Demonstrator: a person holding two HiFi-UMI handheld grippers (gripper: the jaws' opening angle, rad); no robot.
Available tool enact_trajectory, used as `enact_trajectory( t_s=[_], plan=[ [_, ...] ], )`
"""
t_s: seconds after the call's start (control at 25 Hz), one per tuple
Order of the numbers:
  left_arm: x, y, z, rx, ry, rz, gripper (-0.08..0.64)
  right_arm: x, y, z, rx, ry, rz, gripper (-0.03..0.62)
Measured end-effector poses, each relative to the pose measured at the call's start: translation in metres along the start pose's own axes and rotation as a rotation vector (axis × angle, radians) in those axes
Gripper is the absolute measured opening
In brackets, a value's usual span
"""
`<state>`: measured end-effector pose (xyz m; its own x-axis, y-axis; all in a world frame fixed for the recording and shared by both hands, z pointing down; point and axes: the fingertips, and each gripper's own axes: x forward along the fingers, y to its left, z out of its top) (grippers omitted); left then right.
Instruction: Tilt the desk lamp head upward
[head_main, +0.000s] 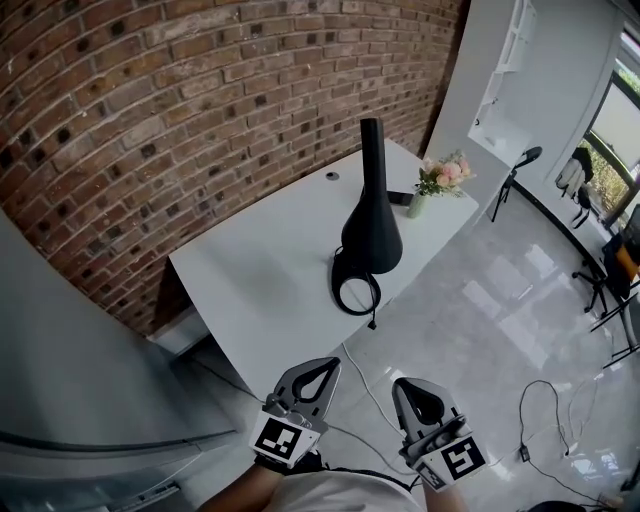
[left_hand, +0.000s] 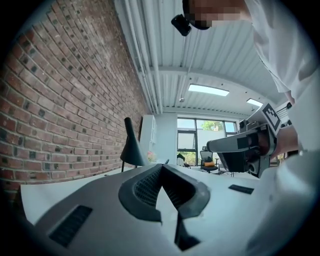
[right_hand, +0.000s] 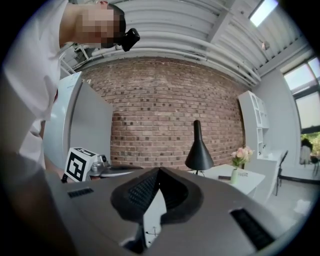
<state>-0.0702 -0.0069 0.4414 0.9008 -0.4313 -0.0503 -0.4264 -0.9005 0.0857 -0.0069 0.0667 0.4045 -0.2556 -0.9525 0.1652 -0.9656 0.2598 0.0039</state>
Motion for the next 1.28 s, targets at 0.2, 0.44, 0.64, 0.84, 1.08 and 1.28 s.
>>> enact_trajectory(
  t_s=[0.2, 0.44, 0.64, 0.84, 1.08, 1.28],
  plan=[
    [0.003, 0.008, 0.004, -0.007, -0.03, -0.047, 0.005, 0.019, 0.007, 0.003, -0.018, 0.015, -0.016, 0.014],
    [-0.002, 0.024, 0.005, -0.019, -0.031, -0.05, 0.005, 0.035, 0.018, 0.007, -0.038, 0.021, -0.004, 0.014],
    [0.001, 0.023, 0.001, -0.007, -0.023, -0.069, 0.004, 0.039, 0.011, 0.004, -0.033, 0.025, -0.017, 0.014],
    [0.014, 0.014, -0.005, 0.006, -0.007, -0.103, 0.003, 0.048, 0.007, 0.013, -0.044, 0.0, 0.003, 0.014],
    [0.035, 0.028, 0.003, 0.033, -0.026, -0.068, 0.003, 0.063, -0.016, 0.018, -0.043, -0.031, 0.025, 0.014],
    [0.061, 0.03, 0.001, 0.04, -0.014, -0.053, 0.003, 0.066, -0.044, 0.022, -0.039, -0.045, 0.027, 0.014]
  ],
)
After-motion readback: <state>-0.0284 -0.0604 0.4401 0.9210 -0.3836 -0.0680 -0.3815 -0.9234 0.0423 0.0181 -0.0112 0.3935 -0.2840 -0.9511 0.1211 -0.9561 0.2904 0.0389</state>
